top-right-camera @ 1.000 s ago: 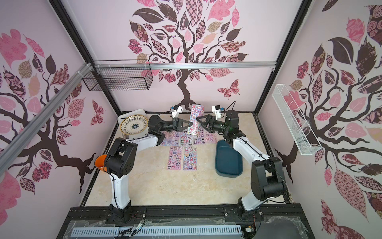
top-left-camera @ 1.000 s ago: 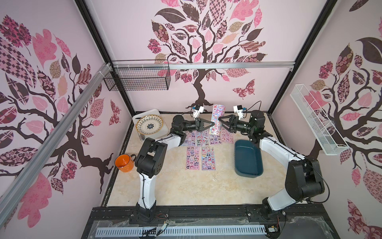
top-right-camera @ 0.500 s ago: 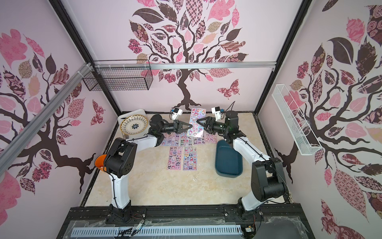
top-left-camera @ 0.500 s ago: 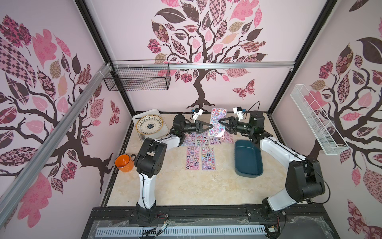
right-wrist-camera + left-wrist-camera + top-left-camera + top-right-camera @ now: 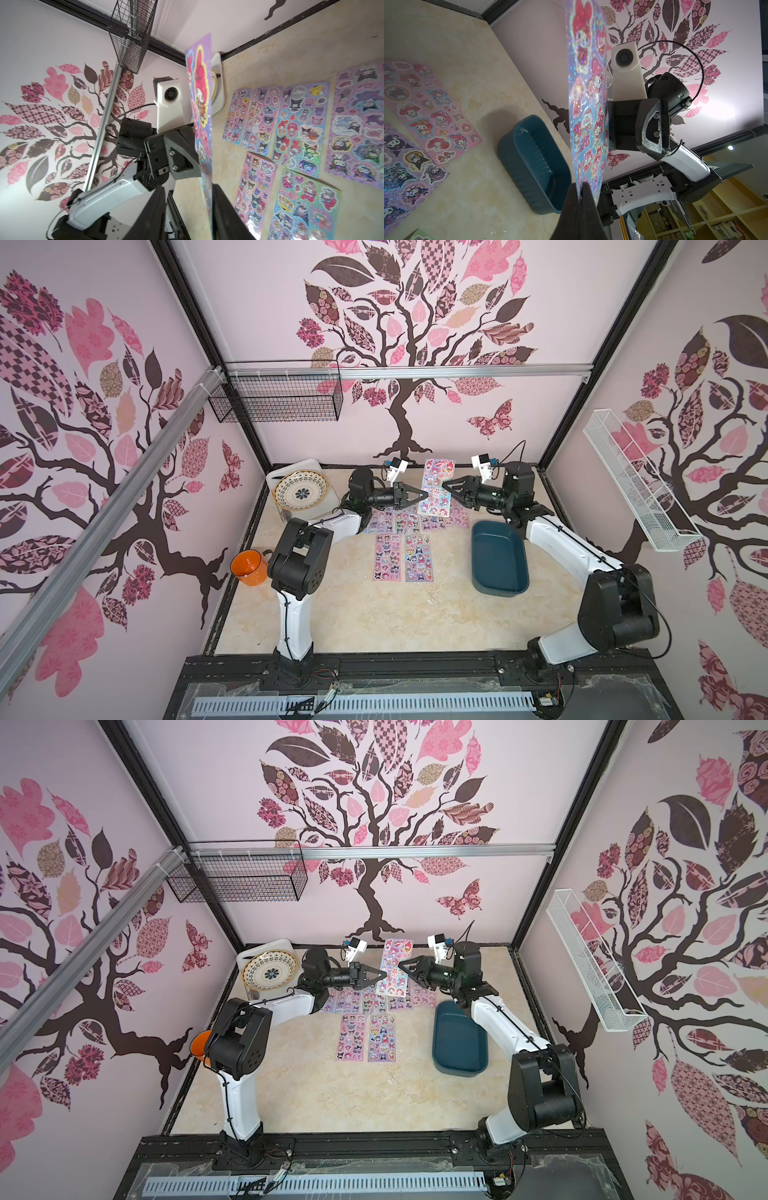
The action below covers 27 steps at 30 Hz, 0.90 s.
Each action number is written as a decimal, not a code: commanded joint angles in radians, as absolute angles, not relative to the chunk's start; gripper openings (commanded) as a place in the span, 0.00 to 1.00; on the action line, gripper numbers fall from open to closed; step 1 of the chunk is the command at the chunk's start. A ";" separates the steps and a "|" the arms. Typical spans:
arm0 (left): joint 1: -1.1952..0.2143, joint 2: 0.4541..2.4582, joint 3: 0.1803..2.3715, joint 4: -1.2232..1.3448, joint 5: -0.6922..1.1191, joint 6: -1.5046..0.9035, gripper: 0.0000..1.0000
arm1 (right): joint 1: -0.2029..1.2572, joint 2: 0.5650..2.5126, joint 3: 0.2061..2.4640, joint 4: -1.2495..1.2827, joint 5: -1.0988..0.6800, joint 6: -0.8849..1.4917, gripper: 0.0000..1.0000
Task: Take the stickers out of the storage box
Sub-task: Pick up the sticker from the storage box.
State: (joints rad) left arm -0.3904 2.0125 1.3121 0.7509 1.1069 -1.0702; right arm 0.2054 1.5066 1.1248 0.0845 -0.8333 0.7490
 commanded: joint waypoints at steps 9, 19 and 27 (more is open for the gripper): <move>-0.388 1.986 1.317 0.696 1.099 -1.006 0.00 | 0.212 1.556 1.215 -0.110 -0.747 0.630 0.00; -0.357 1.939 1.300 0.406 0.988 -0.786 0.38 | 0.212 1.661 1.280 -0.314 -0.760 0.513 0.00; -0.305 1.914 1.262 0.374 0.957 -0.767 0.39 | 0.210 1.763 1.265 -0.404 -0.774 0.440 0.00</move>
